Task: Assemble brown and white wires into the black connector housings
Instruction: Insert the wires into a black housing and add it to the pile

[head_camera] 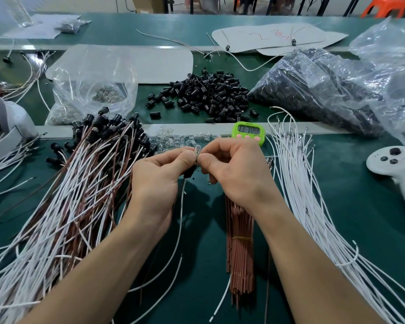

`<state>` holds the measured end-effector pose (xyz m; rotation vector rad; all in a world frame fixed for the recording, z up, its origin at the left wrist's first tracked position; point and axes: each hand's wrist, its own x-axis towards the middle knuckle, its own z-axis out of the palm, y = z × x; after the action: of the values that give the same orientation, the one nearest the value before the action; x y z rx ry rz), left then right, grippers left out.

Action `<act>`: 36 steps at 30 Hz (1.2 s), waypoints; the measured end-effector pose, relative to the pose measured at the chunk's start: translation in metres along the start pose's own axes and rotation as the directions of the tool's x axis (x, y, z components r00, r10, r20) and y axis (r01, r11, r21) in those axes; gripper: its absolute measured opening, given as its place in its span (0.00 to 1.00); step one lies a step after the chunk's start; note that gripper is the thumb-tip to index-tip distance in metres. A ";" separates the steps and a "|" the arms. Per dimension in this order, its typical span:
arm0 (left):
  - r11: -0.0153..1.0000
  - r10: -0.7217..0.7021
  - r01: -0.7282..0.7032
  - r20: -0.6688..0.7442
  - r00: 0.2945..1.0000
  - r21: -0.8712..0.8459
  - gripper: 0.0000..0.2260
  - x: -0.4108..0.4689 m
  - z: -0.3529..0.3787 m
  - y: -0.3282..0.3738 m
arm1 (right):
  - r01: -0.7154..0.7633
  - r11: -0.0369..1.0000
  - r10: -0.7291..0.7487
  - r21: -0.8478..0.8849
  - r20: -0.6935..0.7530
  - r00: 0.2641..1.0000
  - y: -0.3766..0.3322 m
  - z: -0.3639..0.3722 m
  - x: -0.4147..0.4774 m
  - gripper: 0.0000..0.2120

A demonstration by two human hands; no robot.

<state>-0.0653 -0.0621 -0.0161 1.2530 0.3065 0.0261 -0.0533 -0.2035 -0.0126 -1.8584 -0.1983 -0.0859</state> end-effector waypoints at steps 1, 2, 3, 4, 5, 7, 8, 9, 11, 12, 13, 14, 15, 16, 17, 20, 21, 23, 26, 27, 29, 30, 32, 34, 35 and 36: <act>1.000 0.010 -0.010 -0.003 1.000 0.016 0.02 0.000 0.000 0.000 | 0.002 1.000 -0.002 -0.001 0.003 1.000 0.000 0.000 0.000 0.11; 0.999 0.020 -0.020 -0.003 1.000 0.033 0.04 0.000 0.000 0.000 | 0.004 1.000 -0.004 -0.005 0.005 1.000 -0.001 0.000 -0.001 0.11; 0.998 0.033 -0.033 -0.002 0.999 0.047 0.05 0.000 -0.001 0.000 | 0.008 1.000 -0.008 -0.010 0.005 1.000 -0.001 0.000 -0.001 0.10; 0.997 0.047 -0.047 -0.001 0.999 0.060 0.06 0.001 -0.001 0.000 | 0.010 1.000 -0.010 -0.013 0.004 1.000 -0.001 0.000 -0.001 0.10; 0.995 0.061 -0.061 0.003 0.998 0.075 0.06 0.002 -0.002 0.001 | 0.012 1.000 -0.012 -0.012 0.005 1.000 -0.001 0.000 -0.002 0.09; 0.992 0.074 -0.075 0.018 0.997 0.097 0.06 0.004 -0.004 0.002 | 0.007 1.000 -0.007 -0.008 0.011 1.000 -0.001 0.000 -0.002 0.08; 0.992 0.073 -0.076 0.029 0.997 0.104 0.06 0.005 -0.005 0.002 | 0.003 1.000 -0.003 -0.002 0.014 1.000 -0.001 -0.001 -0.002 0.08; 0.992 0.068 -0.072 0.046 0.997 0.102 0.05 0.005 -0.006 0.003 | 0.000 1.000 0.000 0.005 0.017 1.000 -0.001 -0.001 -0.002 0.08; 0.992 0.052 -0.061 0.086 0.995 0.107 0.02 0.007 -0.009 0.004 | 0.003 1.000 -0.004 0.011 0.019 1.000 0.001 -0.002 -0.002 0.08; 0.991 0.042 -0.055 0.107 0.993 0.120 0.03 0.007 -0.010 0.006 | 0.007 1.000 -0.007 0.003 0.015 1.000 0.001 -0.003 -0.002 0.07; 0.990 0.024 -0.042 0.130 0.991 0.133 0.05 0.008 -0.011 0.007 | 0.015 1.000 -0.015 -0.016 0.009 1.000 0.002 -0.003 -0.003 0.07; 0.990 0.007 -0.028 0.152 0.988 0.142 0.07 0.010 -0.013 0.009 | 0.025 0.999 -0.025 -0.039 0.004 1.000 0.003 -0.003 -0.003 0.07; 0.989 -0.007 -0.018 0.173 0.985 0.145 0.09 0.011 -0.014 0.010 | 0.038 0.998 -0.038 -0.058 -0.003 0.999 0.004 -0.004 -0.004 0.06; 0.989 -0.013 -0.016 0.194 0.981 0.147 0.09 0.011 -0.015 0.011 | 0.048 0.997 -0.049 -0.060 -0.014 0.999 0.004 -0.004 -0.004 0.06; 0.988 -0.014 -0.018 0.213 0.977 0.151 0.10 0.011 -0.016 0.013 | 0.061 0.997 -0.062 -0.039 -0.024 0.998 0.004 -0.005 -0.003 0.05; 0.980 -0.025 -0.031 0.278 0.960 0.194 0.13 0.009 -0.018 0.014 | 0.102 0.995 -0.103 0.017 0.023 0.994 0.004 -0.011 -0.001 0.12; 0.979 -0.041 -0.022 0.301 0.953 0.203 0.14 0.008 -0.019 0.015 | 0.113 0.994 -0.114 0.009 0.063 0.992 0.004 -0.013 -0.001 0.13; 0.978 -0.079 0.012 0.320 0.944 0.208 0.16 0.008 -0.021 0.015 | 0.126 0.992 -0.124 -0.008 0.122 0.985 0.005 -0.015 0.001 0.10; 0.983 -0.136 0.086 0.324 0.936 0.163 0.13 0.007 -0.021 0.014 | 0.139 0.990 -0.138 0.001 0.120 0.983 0.007 -0.016 0.002 0.10; 0.982 -0.144 0.095 0.320 0.936 0.165 0.13 0.007 -0.020 0.013 | 0.140 0.990 -0.139 -0.002 0.112 0.984 0.007 -0.016 0.002 0.09; 0.974 -0.150 0.088 0.301 0.942 0.211 0.16 0.006 -0.019 0.012 | 0.142 0.990 -0.140 -0.020 0.099 0.985 0.008 -0.017 0.002 0.08; 0.970 -0.152 0.087 0.293 0.944 0.226 0.17 0.006 -0.018 0.011 | 0.139 0.990 -0.136 -0.028 0.095 0.986 0.009 -0.017 0.002 0.07; 0.968 -0.158 0.093 0.279 0.947 0.232 0.15 0.007 -0.018 0.009 | 0.123 0.992 -0.120 -0.025 0.088 0.989 0.010 -0.017 0.002 0.08; 0.966 -0.156 0.090 0.269 0.950 0.244 0.13 0.009 -0.019 0.009 | 0.113 0.994 -0.113 -0.002 0.072 0.991 0.012 -0.018 0.003 0.08; 0.967 -0.148 0.080 0.277 0.949 0.243 0.14 0.010 -0.020 0.009 | 0.112 0.994 -0.113 0.015 0.060 0.992 0.012 -0.017 0.004 0.07; 0.968 -0.136 0.063 0.292 0.947 0.244 0.16 0.010 -0.021 0.010 | 0.113 0.993 -0.114 0.038 0.046 0.992 0.012 -0.017 0.004 0.07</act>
<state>-0.0590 -0.0369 -0.0146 1.4484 0.1033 -0.2984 -0.0463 -0.2229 -0.0184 -1.8145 -0.3374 -0.1151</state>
